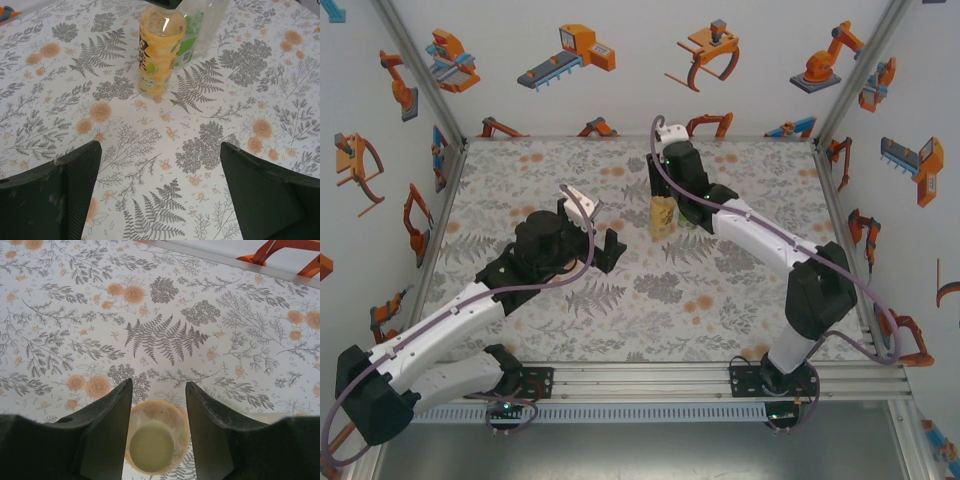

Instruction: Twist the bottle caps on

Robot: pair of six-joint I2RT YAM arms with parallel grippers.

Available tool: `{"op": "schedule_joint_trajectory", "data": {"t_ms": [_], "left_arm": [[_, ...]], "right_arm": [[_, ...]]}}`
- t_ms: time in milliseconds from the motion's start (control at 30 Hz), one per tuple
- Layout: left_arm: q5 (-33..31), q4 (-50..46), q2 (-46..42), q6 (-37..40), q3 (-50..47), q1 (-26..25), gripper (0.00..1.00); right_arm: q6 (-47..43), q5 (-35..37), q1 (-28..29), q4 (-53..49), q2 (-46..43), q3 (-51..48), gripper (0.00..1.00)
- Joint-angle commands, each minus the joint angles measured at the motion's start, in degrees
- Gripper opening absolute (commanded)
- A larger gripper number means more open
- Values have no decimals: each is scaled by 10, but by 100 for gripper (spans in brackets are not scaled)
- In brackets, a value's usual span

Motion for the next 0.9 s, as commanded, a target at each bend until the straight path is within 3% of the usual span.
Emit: {"op": "schedule_joint_trajectory", "data": {"t_ms": [0, 200, 400, 700, 767, 867], "left_arm": [[-15, -9, -15, 12, 0, 3, 97], [-47, -14, -21, 15, -9, 8, 99], [-98, -14, -23, 19, -27, 28, 99], [-221, 28, -12, 27, -86, 90, 97], [-246, 44, -8, 29, -102, 106, 97], [-304, 73, 5, 32, -130, 127, 97]], "right_arm": [[-12, 1, -2, -16, -26, 23, 45], [-23, 9, -2, -35, -60, 35, 46], [-71, 62, -5, -81, -109, 47, 51], [-100, 126, -62, -127, -202, -12, 59], [-96, 126, -86, -135, -227, -37, 66], [-88, 128, -122, -144, -259, -84, 85]]}}
